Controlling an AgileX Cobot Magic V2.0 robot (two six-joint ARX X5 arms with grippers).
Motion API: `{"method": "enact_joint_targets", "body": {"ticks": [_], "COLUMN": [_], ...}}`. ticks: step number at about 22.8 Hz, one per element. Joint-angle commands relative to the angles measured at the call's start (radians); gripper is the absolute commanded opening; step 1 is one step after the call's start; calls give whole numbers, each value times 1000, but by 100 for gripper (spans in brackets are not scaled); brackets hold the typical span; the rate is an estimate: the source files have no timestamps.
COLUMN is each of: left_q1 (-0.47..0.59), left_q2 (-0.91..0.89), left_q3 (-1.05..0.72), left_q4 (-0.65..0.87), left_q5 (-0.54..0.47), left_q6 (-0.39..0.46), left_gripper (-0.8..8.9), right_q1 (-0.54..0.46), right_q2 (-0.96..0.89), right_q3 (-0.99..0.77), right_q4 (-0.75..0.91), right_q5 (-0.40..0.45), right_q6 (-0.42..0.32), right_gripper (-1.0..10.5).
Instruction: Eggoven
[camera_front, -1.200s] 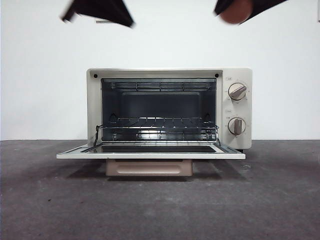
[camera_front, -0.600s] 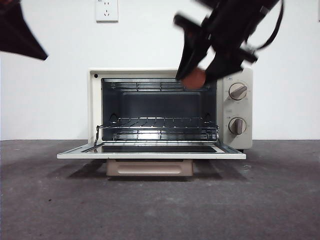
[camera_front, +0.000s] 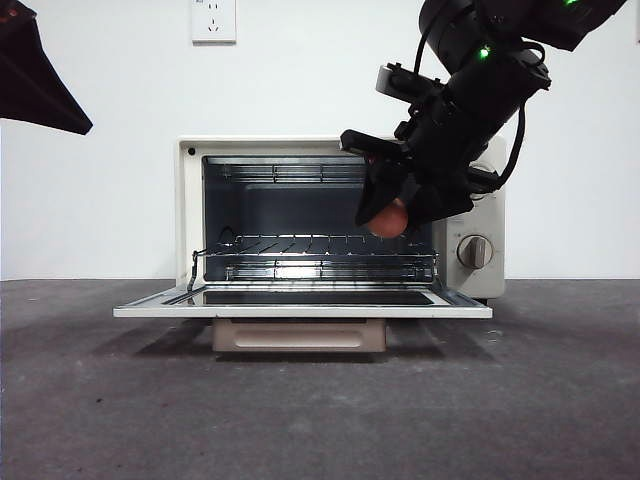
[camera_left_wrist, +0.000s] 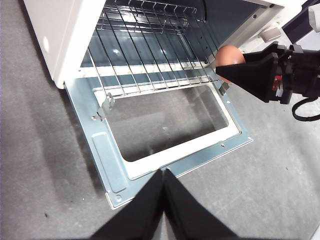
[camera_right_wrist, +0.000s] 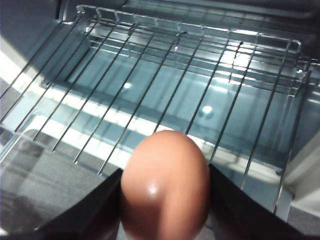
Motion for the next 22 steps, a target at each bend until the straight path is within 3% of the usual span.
{"method": "enact_joint_targets", "body": {"ticks": [1, 6, 9, 13, 22], "left_q1": [-14, -47, -52, -51, -52], "left_q2": [2, 2, 2, 2, 2], "left_q3": [9, 9, 9, 9, 9], "left_q4": [12, 13, 12, 12, 12], "left_q5": [6, 6, 6, 5, 5], "left_q6": [8, 8, 8, 8, 9], "left_gripper": [7, 7, 7, 7, 7], "right_q1": [6, 4, 8, 9, 13], "right_q2": [25, 69, 80, 81, 80], "right_q3": [19, 19, 19, 19, 19], "right_q4": [35, 68, 82, 92, 125], "right_q5": [24, 26, 73, 73, 76], "right_q6": [10, 11, 13, 15, 19], "right_gripper": [3, 3, 8, 202, 258]}}
